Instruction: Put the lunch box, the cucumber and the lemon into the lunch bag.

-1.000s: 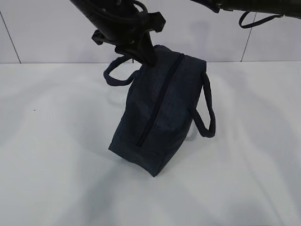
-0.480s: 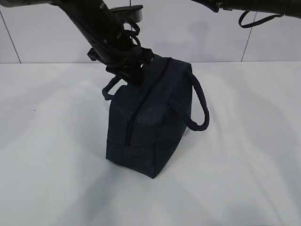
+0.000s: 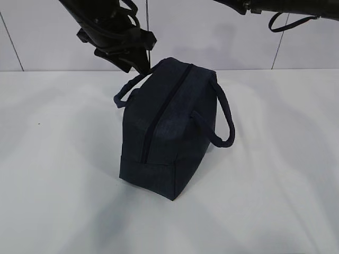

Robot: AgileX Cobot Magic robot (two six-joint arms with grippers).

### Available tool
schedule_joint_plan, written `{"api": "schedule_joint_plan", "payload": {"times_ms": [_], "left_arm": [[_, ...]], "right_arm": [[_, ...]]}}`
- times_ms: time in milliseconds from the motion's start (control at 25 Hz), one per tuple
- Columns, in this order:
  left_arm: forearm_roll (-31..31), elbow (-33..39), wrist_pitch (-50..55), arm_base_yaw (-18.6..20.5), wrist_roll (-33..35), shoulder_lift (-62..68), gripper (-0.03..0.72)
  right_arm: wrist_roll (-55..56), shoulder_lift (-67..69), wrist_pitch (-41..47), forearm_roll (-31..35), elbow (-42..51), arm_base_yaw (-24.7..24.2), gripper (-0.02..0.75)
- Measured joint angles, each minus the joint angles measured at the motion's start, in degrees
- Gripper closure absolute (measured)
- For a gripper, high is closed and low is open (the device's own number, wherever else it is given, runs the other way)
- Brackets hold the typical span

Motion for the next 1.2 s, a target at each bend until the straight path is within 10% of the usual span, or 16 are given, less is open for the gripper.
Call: {"api": "schedule_joint_plan", "payload": {"times_ms": [480, 1200], "left_arm": [[0.83, 0.0, -1.96, 0.0, 0.0, -8.8, 0.368], [0.76, 0.0, 1.69, 0.0, 0.0, -26.11, 0.4]], "right_arm": [[4.79, -9.65, -3.0, -6.79, 0.0, 0.0, 0.361], [47.78, -44.99, -4.03, -69.65, 0.0, 0.0, 0.367]]}}
